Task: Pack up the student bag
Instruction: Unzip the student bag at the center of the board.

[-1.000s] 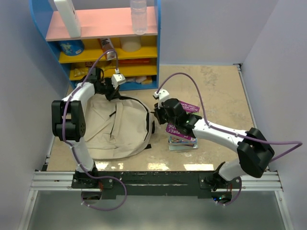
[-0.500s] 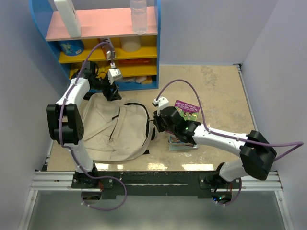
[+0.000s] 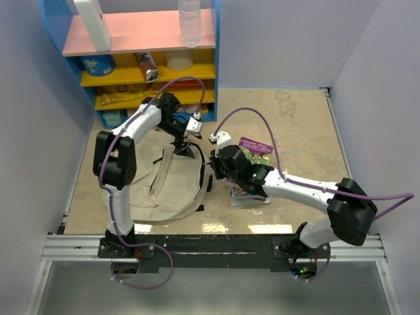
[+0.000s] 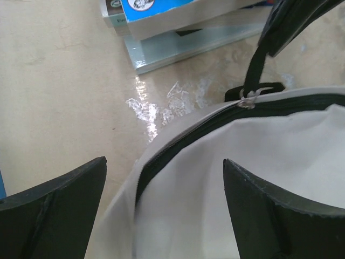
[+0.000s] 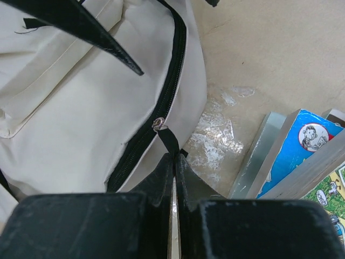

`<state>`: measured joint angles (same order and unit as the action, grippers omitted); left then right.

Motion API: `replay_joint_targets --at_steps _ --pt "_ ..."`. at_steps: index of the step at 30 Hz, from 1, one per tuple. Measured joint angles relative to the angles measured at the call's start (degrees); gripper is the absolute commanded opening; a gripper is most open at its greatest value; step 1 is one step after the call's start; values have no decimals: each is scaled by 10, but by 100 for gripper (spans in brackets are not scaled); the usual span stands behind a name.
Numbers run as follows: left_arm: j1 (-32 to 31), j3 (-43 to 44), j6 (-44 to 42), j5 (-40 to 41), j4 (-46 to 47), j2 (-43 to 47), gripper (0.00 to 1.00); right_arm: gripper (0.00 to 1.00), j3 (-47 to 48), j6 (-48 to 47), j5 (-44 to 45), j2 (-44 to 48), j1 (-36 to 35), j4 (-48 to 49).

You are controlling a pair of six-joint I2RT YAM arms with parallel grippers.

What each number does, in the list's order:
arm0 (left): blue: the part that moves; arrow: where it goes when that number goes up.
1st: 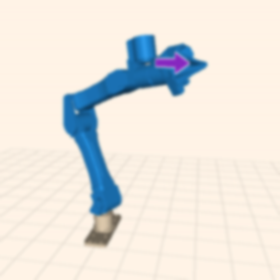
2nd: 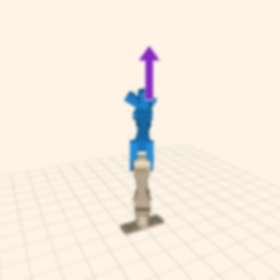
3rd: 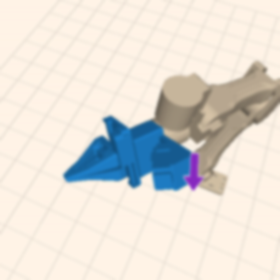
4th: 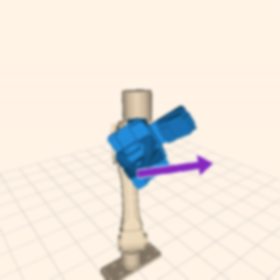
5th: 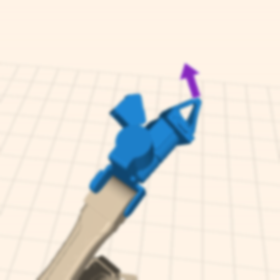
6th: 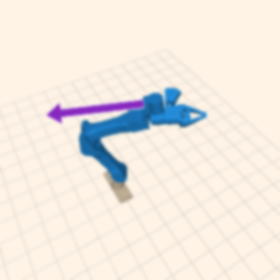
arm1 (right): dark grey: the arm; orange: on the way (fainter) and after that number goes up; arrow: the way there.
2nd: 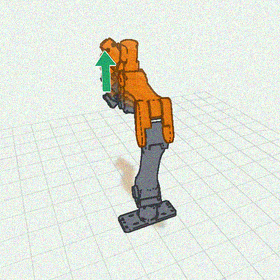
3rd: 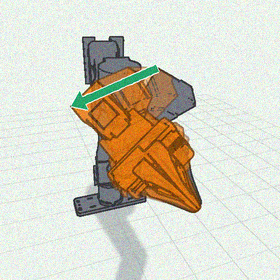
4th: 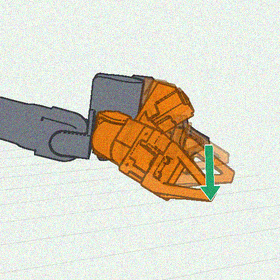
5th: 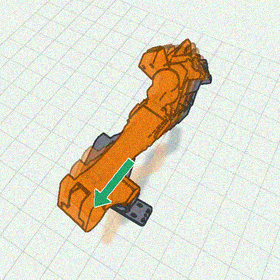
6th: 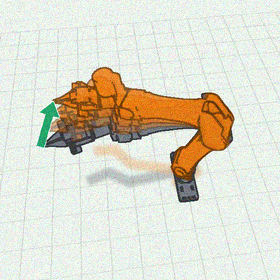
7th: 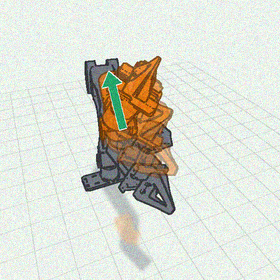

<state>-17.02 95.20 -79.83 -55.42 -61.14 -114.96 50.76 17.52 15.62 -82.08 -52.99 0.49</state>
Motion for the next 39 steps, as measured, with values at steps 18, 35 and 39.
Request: replay_joint_targets --at_steps 18,35,39 --pt "-34 60 -178 23 -87 -61 59 0 9 0 -1 1 0 3" --pt "-41 103 -115 61 -64 -70 0 0 18 0 5 -4 0 -1" --pt "-40 105 -5 86 21 -70 0 0 32 1 14 -21 1 -5"
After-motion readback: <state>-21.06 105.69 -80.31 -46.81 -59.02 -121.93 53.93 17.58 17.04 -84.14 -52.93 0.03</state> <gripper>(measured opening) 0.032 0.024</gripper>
